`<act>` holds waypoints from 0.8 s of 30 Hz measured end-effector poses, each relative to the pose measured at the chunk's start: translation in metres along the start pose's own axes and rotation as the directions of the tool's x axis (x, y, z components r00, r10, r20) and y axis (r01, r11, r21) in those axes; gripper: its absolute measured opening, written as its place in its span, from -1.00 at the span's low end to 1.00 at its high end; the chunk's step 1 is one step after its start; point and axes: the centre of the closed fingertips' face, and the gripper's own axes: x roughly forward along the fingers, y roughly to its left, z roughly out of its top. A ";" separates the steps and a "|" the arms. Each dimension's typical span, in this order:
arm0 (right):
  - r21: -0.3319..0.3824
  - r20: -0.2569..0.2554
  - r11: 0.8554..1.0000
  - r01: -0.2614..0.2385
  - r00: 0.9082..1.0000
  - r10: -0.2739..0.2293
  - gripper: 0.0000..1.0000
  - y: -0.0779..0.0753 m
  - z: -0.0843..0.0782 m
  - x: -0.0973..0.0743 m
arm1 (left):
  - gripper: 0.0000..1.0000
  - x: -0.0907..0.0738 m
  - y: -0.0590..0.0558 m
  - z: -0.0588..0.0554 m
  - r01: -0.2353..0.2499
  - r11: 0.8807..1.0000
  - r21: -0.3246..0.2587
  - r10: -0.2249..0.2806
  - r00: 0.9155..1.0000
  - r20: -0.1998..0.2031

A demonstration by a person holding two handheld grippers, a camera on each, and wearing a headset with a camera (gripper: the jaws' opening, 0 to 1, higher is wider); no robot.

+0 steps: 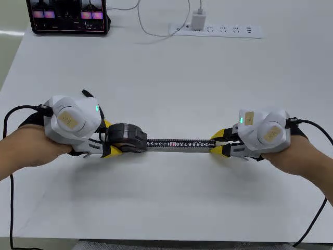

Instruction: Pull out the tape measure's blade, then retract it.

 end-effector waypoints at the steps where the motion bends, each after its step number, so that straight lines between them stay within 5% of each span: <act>1: 0.000 -0.003 1.000 0.003 1.000 -0.003 -0.84 0.000 -0.001 -0.001 | -0.45 0.000 0.000 0.000 0.000 1.000 0.000 0.000 1.000 0.001; 24: 0.015 -0.032 1.000 0.023 0.999 -0.023 -0.85 -0.004 -0.021 -0.017 | -0.45 0.000 0.000 0.000 0.000 1.000 -0.003 0.000 1.000 0.000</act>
